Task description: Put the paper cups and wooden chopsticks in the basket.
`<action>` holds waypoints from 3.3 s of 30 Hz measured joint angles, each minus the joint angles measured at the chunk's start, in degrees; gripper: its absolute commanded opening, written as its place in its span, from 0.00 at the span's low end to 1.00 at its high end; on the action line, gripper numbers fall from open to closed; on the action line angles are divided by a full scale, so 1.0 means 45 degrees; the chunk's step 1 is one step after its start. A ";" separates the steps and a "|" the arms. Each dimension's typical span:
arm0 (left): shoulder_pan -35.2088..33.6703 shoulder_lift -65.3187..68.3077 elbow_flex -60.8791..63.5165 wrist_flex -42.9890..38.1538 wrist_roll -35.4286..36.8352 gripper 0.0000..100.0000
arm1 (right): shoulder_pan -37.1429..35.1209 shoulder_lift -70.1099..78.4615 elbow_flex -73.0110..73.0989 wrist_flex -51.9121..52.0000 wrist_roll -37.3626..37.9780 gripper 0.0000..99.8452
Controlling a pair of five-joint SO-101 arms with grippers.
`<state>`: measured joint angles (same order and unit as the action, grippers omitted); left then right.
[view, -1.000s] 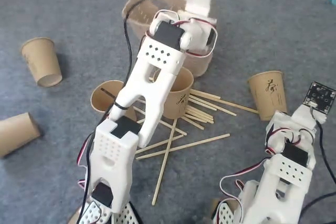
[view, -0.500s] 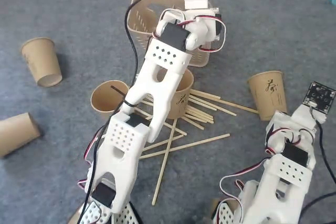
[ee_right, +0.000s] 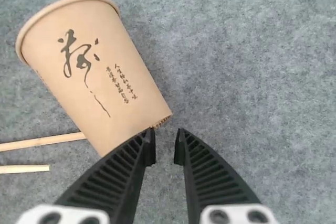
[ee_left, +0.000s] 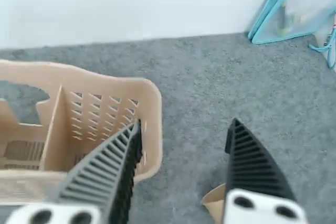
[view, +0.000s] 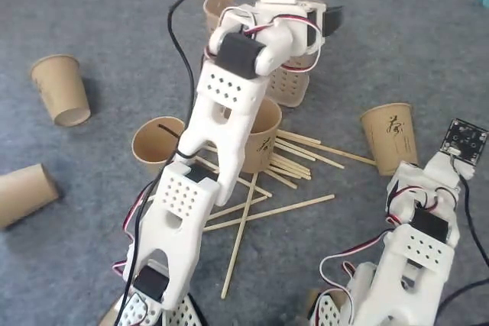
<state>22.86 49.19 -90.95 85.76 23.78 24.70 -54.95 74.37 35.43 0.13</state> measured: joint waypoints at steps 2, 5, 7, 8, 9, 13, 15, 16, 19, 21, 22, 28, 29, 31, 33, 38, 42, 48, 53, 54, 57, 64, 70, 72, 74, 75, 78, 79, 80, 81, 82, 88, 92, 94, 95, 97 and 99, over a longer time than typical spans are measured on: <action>-0.0313 -0.0078 -0.0410 0.0703 -0.0274 0.25 | 0.0000 0.0000 0.0000 0.0000 0.0000 0.07; -0.1211 -0.0449 -0.0410 0.1485 -0.0586 0.25 | 0.0000 0.0000 0.0000 0.0000 0.0000 0.07; -0.2071 -0.0840 -0.0410 0.1856 -0.0684 0.25 | 0.0000 0.0000 0.0000 0.0000 0.0000 0.07; -0.2540 -0.1074 -0.0449 0.1973 -0.0684 0.25 | 0.0000 0.0000 0.0000 0.0000 0.0000 0.07; -0.2969 -0.1289 -0.0449 0.2110 -0.0762 0.25 | 0.0000 0.0000 0.0000 0.0000 0.0000 0.07; -0.4513 -0.1836 -0.0469 0.2735 -0.1387 0.25 | 0.0000 0.0000 0.0000 0.0000 0.0000 0.07; -0.5177 -0.1875 -0.0469 0.2813 -0.1661 0.25 | 0.0000 0.0000 0.0000 0.0156 0.0000 0.07; -0.5529 -0.1875 -0.0391 0.2813 -0.1758 0.25 | 0.0000 -0.0078 0.0000 0.0352 0.0000 0.07; -0.6388 -0.1875 0.0098 0.2813 -0.2051 0.25 | 0.0020 -0.0078 -0.0723 0.1348 -0.0156 0.07; -0.6584 -0.1875 0.0488 0.2813 -0.2676 0.25 | 0.0020 -0.0078 -0.1973 0.2325 -0.0195 0.07; -0.6584 -0.1875 0.0625 0.2813 -0.2930 0.25 | -0.0020 -0.0078 -0.2696 0.2872 -0.0195 0.07; -0.6466 -0.1875 0.0801 0.2833 -0.4063 0.25 | -0.1426 0.0606 -0.8557 0.6545 -0.0430 0.07; -0.6427 -0.1875 0.0860 0.2833 -0.4200 0.25 | -0.1797 0.1114 -0.9690 0.7150 -0.0586 0.07; -0.6388 -0.1875 0.1133 0.2833 -0.4317 0.25 | -0.2364 0.2403 -1.1858 0.8186 -0.0938 0.08; -0.6369 -0.1875 0.1485 0.2833 -0.4357 0.25 | -0.2774 0.3907 -1.3968 0.8908 -0.1250 0.08; -0.6369 -0.1875 0.2071 0.2247 -0.4357 0.25 | -0.3888 0.8205 -1.8559 0.9690 -0.2149 0.08; -0.6369 -0.1875 0.2071 0.1621 -0.4357 0.25 | -0.4982 1.1214 -2.1411 0.9768 -0.2833 0.08; -0.6369 -0.1875 0.2794 0.0176 -0.4357 0.25 | -0.6212 1.4457 -2.4791 0.9768 -0.4063 0.15; -0.6212 -0.1875 0.4220 -0.1133 -0.4357 0.25 | -0.6896 1.6391 -2.7116 0.9768 -0.4747 0.16; -0.6154 -0.1875 0.4474 -0.1270 -0.4357 0.25 | -0.7013 1.6645 -2.7448 0.9768 -0.4845 0.16; -0.5900 -0.1875 0.4943 -0.1661 -0.4357 0.25 | -0.7385 1.7250 -2.8249 0.9768 -0.5236 0.16; -0.5255 -0.1875 0.5783 -0.2676 -0.4357 0.25 | -0.7736 1.8442 -2.8679 0.9768 -0.5861 0.16; -0.5294 -0.1875 0.7971 -0.4806 -0.4357 0.25 | -0.7814 1.9223 -2.8698 0.9534 -0.6232 0.16; -0.5236 -0.1875 0.8791 -0.5568 -0.4357 0.25 | -0.7853 1.9536 -2.8698 0.9299 -0.6232 0.16; -0.5158 -0.1875 0.9377 -0.6232 -0.4317 0.25 | -0.7814 1.9927 -2.8698 0.9162 -0.6232 0.16; -0.5118 -0.1875 0.9612 -0.6505 -0.4298 0.25 | -0.7795 2.0122 -2.8698 0.9123 -0.6232 0.15; -0.5099 -0.1895 1.0081 -0.7072 -0.4278 0.25 | -0.7795 2.0708 -2.8698 0.9006 -0.6232 0.15; -0.5099 -0.1954 1.0159 -0.7131 -0.4278 0.23 | -0.7814 2.0845 -2.8698 0.8967 -0.6271 0.14; -0.5099 -0.1993 1.0237 -0.7170 -0.4298 0.21 | -0.7814 2.0943 -2.8757 0.8967 -0.6271 0.11; -0.5099 -0.2012 1.0315 -0.7209 -0.4317 0.17 | -0.7795 2.1060 -2.8816 0.8967 -0.6271 0.08; -0.5079 -0.2012 1.0354 -0.7306 -0.4337 0.13 | -0.7775 2.1118 -2.8874 0.8967 -0.6271 0.03; -0.4923 -0.2129 1.0393 -0.7248 -0.4435 0.01 | -0.7580 2.1138 -2.8952 0.8908 -0.6291 0.01; -0.4591 -0.2129 1.0061 -0.6662 -0.4454 0.01 | -0.7443 2.1060 -2.8952 0.8967 -0.6154 0.01; -0.4435 -0.2110 0.9436 -0.5724 -0.4454 0.01 | -0.7385 2.0943 -2.8952 0.9221 -0.5724 0.01; -0.4337 -0.2110 0.9026 -0.5158 -0.4454 0.01 | -0.7385 2.0825 -2.8952 0.9416 -0.5568 0.01; -0.4181 -0.2090 0.8049 -0.3829 -0.4454 0.01 | -0.7365 2.0571 -2.8952 0.9846 -0.5372 0.01; -0.3985 -0.2090 0.6877 -0.2403 -0.4396 0.01 | -0.7267 2.0337 -2.8933 1.0237 -0.5294 0.01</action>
<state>4.92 39.78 -60.00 74.95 4.00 -8.00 36.57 -55.82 81.49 -23.69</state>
